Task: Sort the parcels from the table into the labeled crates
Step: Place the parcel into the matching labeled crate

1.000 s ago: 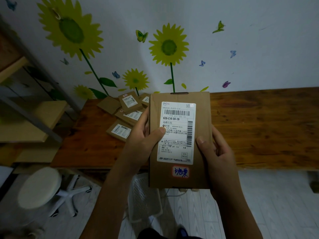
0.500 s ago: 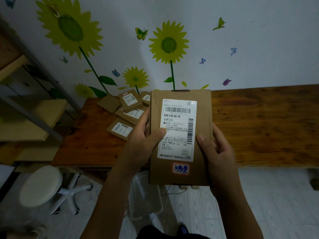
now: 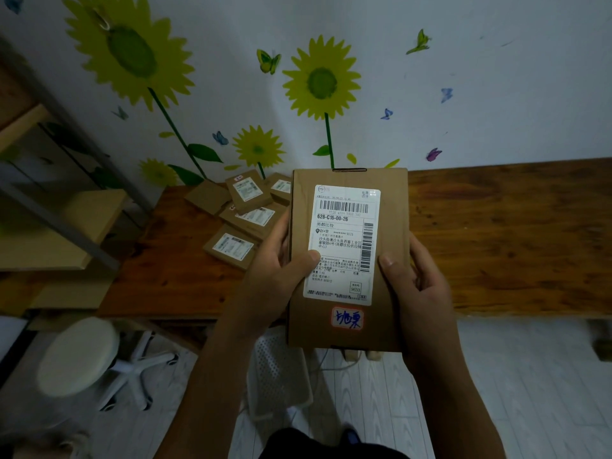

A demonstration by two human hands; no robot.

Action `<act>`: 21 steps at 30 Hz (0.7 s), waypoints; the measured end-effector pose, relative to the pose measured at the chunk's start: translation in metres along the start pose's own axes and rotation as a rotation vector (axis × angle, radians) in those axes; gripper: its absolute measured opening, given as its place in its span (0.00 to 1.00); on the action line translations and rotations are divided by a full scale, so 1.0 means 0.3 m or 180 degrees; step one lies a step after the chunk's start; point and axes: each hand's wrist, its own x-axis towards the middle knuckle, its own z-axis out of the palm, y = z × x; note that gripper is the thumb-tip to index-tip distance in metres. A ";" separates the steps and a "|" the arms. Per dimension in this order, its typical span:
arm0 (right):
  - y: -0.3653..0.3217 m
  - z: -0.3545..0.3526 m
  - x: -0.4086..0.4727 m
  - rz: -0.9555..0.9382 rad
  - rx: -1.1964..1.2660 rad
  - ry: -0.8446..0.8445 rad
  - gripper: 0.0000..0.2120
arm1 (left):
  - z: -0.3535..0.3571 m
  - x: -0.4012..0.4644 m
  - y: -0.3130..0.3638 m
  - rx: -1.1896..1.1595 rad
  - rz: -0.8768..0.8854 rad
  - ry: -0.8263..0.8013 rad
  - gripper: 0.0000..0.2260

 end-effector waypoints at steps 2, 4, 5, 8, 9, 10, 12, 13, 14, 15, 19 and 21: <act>0.003 -0.001 0.003 -0.0007 -0.0023 0.0023 0.30 | 0.001 -0.002 -0.003 0.0004 0.0001 -0.0039 0.25; 0.007 -0.004 0.005 -0.0012 -0.0038 0.0058 0.31 | 0.001 -0.005 -0.006 -0.0007 -0.0013 -0.0073 0.25; 0.009 -0.005 0.006 -0.0020 -0.0050 0.0074 0.32 | 0.001 -0.004 -0.008 -0.0018 -0.0023 -0.0081 0.25; 0.013 -0.007 0.012 -0.0033 -0.0096 0.0099 0.28 | 0.003 -0.004 -0.009 -0.0036 -0.0025 -0.0107 0.24; 0.015 -0.007 0.014 -0.0033 -0.0105 0.0108 0.27 | 0.002 -0.004 -0.011 -0.0031 -0.0017 -0.0118 0.24; 0.016 -0.008 0.015 -0.0031 -0.0112 0.0113 0.26 | 0.003 -0.003 -0.012 -0.0032 -0.0017 -0.0128 0.23; 0.018 -0.008 0.017 -0.0025 -0.0123 0.0120 0.25 | 0.002 -0.001 -0.017 -0.0005 -0.0026 -0.0148 0.22; 0.018 -0.008 0.018 -0.0021 -0.0132 0.0124 0.25 | 0.001 -0.002 -0.019 0.0013 -0.0030 -0.0159 0.23; 0.018 -0.008 0.019 -0.0022 -0.0142 0.0128 0.25 | 0.001 -0.002 -0.018 0.0013 -0.0036 -0.0180 0.24; 0.018 -0.009 0.020 -0.0029 -0.0153 0.0124 0.26 | 0.000 -0.002 -0.020 -0.0005 -0.0043 -0.0201 0.25; 0.013 -0.010 0.025 -0.0073 -0.0166 0.0146 0.29 | -0.003 -0.006 -0.024 -0.0010 -0.0051 -0.0299 0.27; 0.009 -0.010 0.029 -0.0064 -0.0126 0.0156 0.29 | -0.002 -0.007 -0.027 0.0038 -0.0048 -0.0314 0.28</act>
